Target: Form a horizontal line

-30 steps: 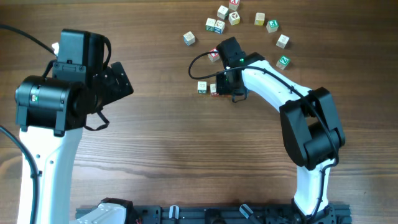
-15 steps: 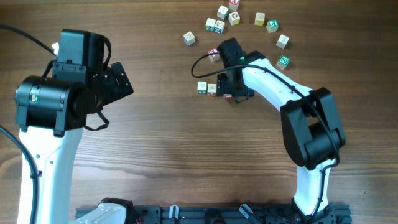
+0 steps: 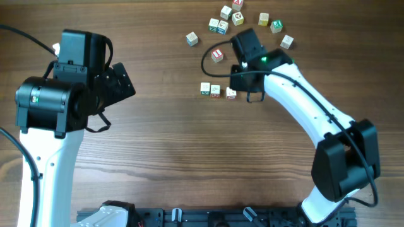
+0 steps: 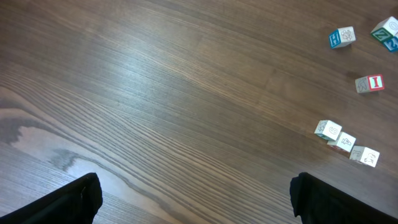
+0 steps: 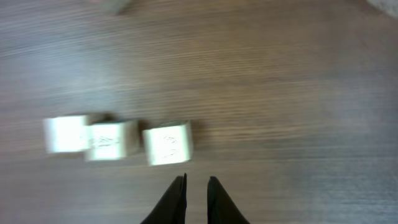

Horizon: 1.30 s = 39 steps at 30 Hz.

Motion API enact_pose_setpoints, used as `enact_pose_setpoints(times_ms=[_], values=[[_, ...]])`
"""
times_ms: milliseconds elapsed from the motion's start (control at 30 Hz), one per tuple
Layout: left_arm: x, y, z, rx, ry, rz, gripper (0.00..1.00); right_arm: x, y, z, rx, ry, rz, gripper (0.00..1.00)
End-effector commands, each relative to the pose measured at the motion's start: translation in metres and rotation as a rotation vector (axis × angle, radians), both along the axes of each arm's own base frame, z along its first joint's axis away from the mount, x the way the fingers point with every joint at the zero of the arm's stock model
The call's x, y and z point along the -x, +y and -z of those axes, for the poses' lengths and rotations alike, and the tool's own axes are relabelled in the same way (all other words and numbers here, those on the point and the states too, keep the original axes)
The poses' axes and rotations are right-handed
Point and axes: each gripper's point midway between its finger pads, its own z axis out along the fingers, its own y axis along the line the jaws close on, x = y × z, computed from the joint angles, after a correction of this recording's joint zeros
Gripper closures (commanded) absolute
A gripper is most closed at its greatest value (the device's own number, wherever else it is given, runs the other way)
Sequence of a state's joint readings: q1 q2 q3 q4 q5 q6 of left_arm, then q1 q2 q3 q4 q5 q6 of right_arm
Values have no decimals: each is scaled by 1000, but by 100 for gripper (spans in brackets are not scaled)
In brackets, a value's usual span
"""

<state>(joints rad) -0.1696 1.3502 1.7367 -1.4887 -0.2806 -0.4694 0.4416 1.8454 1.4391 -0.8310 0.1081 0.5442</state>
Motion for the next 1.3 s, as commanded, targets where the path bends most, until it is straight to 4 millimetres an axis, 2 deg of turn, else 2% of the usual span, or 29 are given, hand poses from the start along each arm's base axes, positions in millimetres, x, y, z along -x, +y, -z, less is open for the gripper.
enact_pose_setpoints(times_ms=[0, 67, 167, 267, 400, 667, 867, 967, 1267], values=[[-1, 4, -2, -5, -9, -20, 0, 13, -30, 54, 50, -7, 247, 89], [-1, 4, -2, -5, -9, -20, 0, 16, -32, 72, 11, -26, 322, 89], [-1, 4, -2, -5, -9, -20, 0, 13, -24, 87, -55, -70, 301, 89], [-1, 4, -2, -5, -9, -20, 0, 10, -23, 89, -36, -92, 231, 89], [-1, 4, -2, -5, -9, -20, 0, 16, -26, 97, -30, -89, 223, 92], [-1, 4, -2, -5, -9, -20, 0, 11, -10, 100, -65, -134, 62, 93], [-1, 4, -2, -5, -9, -20, 0, 8, -7, 100, -79, -148, 57, 93], [-1, 4, -2, -5, -9, -20, 0, 4, 8, 98, -124, -164, -46, 93], [-1, 4, -2, -5, -9, -20, 0, 3, 16, 97, -155, -170, -81, 93]])
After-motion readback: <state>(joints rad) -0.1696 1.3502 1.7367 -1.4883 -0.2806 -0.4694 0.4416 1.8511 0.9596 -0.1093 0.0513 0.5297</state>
